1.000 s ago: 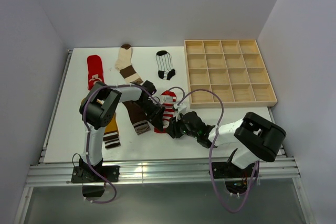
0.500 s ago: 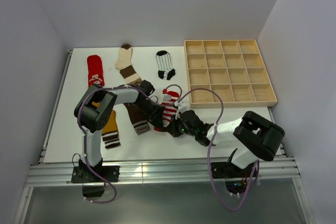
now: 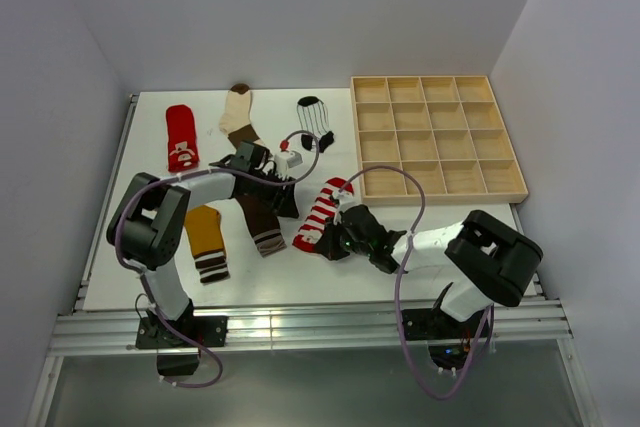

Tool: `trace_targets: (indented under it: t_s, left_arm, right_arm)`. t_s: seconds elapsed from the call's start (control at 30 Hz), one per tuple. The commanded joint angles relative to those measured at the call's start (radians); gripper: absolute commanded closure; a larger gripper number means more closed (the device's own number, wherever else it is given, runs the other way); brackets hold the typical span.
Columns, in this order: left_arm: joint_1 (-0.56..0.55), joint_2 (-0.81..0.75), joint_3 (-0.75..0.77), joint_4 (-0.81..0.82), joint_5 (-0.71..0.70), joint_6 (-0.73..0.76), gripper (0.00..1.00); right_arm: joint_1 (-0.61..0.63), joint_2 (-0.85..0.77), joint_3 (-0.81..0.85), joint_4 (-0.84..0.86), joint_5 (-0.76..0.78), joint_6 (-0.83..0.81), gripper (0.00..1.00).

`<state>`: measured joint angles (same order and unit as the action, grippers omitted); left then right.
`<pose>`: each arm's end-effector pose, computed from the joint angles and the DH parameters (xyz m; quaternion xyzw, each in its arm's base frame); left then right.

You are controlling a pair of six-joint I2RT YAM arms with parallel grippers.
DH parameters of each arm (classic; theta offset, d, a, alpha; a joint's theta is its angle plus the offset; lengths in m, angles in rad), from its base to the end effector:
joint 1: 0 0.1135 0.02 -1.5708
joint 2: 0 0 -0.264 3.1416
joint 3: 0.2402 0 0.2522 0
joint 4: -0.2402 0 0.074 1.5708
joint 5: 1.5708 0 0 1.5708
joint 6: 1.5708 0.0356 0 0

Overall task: Roll the socks
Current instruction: Roll the sock at the center of the board.

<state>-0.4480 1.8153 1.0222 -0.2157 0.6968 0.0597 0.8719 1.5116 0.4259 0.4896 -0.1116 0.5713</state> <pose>0.3078 -0.1733 0.1515 0.3184 0.8503 -0.3721 0.1925 0.1657 0.2033 0.1269 -0.1579 0.8683 0.3459 0.3185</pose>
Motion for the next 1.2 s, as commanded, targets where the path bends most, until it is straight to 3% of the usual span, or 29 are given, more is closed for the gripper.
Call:
trace_targets:
  t_s: [0.0,0.4,0.53,0.83,1.17]
  left_arm:
    - [-0.001,-0.063,-0.016,0.081,-0.059,-0.005,0.52]
    - [-0.044,-0.23,-0.108,0.118,-0.163,0.138,0.49]
    - [-0.154,-0.342,-0.177,0.147,-0.285,0.23,0.41]
    - [-0.323,-0.516,-0.339,0.239,-0.404,0.43,0.19]
    - [-0.472,-0.58,-0.536,0.419,-0.503,0.554,0.14]
  right_arm:
    - [-0.013,0.007,-0.024,-0.097,-0.022,0.028,1.0]
    - [-0.128,-0.011,-0.076,-0.137,-0.134,0.09,1.0]
    - [-0.163,0.005,-0.073,-0.169,-0.181,0.099,1.0]
    - [-0.203,0.03,-0.058,-0.224,-0.264,0.122,1.0]
    - [-0.225,0.12,-0.058,-0.195,-0.345,0.202,1.0]
